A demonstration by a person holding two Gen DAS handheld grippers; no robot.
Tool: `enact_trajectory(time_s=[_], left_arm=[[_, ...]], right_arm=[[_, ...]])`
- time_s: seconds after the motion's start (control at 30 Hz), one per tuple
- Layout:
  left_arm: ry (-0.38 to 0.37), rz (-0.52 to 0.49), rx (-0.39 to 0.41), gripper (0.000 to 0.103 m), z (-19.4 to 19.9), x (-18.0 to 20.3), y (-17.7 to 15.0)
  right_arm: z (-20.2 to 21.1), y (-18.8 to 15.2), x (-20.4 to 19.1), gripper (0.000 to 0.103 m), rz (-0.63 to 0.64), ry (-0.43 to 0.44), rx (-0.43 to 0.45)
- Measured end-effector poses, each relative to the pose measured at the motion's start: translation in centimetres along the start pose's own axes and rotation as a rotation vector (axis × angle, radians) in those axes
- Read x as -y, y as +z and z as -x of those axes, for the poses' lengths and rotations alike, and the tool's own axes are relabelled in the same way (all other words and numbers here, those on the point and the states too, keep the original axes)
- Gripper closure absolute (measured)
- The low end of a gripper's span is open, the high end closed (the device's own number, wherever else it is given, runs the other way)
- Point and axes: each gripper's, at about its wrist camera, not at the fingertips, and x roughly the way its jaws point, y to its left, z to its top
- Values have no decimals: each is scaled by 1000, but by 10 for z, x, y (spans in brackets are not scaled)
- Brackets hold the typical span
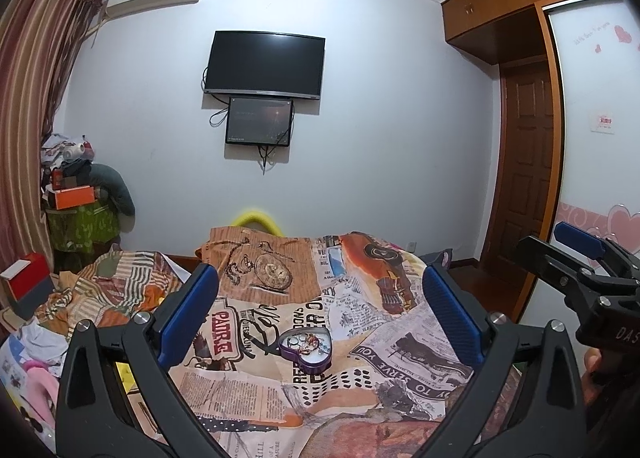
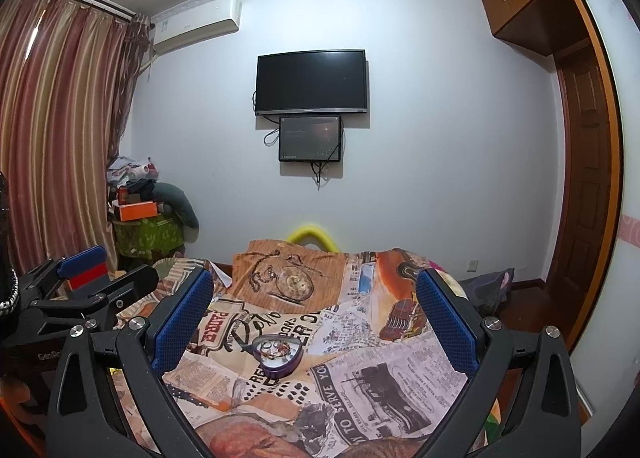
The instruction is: Organize jewelry
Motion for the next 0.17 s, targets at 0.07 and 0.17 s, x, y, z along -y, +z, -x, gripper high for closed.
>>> enact_trajectory(time_s=[0.07, 0.17], left_arm=[[1, -4, -5, 1, -2, -1, -1], [3, -14, -13, 1, -5, -2, -3]], right_arm=[[-2, -1, 0, 2, -3, 2, -5], [-5, -2, 0, 2, -5, 4, -13]])
